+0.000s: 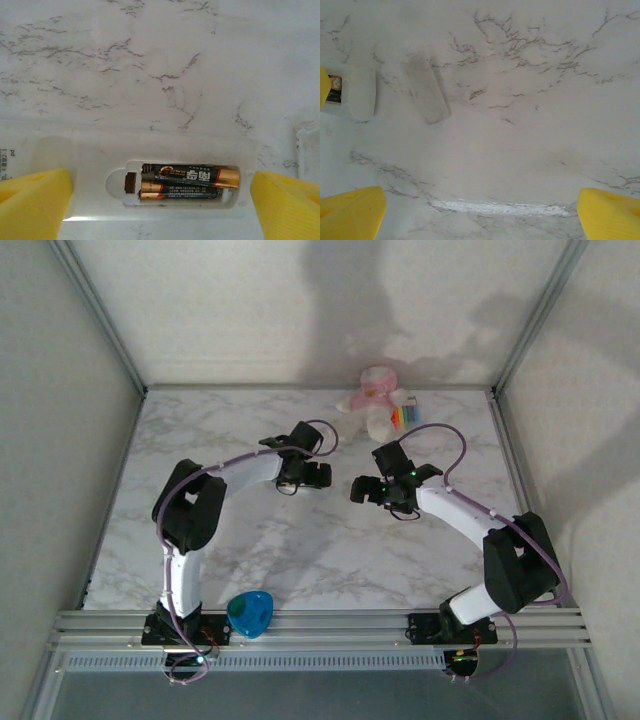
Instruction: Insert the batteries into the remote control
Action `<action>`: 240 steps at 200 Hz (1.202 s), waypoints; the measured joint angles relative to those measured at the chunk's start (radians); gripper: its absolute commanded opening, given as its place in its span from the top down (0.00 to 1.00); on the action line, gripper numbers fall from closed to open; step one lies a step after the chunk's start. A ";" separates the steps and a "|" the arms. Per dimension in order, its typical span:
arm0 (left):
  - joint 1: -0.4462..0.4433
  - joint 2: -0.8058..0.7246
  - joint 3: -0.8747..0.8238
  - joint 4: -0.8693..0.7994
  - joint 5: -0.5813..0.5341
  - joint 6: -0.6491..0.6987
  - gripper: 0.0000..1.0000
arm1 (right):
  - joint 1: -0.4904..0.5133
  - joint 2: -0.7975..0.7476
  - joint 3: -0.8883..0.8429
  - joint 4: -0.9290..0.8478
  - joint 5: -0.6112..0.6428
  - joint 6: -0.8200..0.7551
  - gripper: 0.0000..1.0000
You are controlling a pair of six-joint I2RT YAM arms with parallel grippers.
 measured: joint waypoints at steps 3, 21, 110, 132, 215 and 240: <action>-0.001 0.000 0.000 0.000 -0.003 0.000 0.08 | 0.000 0.000 0.000 0.000 0.000 0.000 0.01; -0.005 0.004 0.004 -0.006 -0.014 0.000 0.09 | 0.000 0.000 -0.003 0.000 0.000 0.000 0.01; -0.026 0.025 0.029 -0.036 -0.083 0.000 0.16 | 0.000 0.000 -0.015 0.000 0.000 0.011 0.01; -0.027 0.025 0.029 -0.037 -0.092 0.001 0.19 | 0.000 0.000 -0.015 0.000 0.000 0.015 0.01; -0.033 0.025 0.026 -0.035 -0.112 0.004 0.25 | 0.000 0.000 -0.015 0.000 0.000 0.015 0.01; -0.037 0.025 0.023 -0.032 -0.124 0.004 0.25 | 0.000 0.000 -0.015 0.000 0.000 0.015 0.01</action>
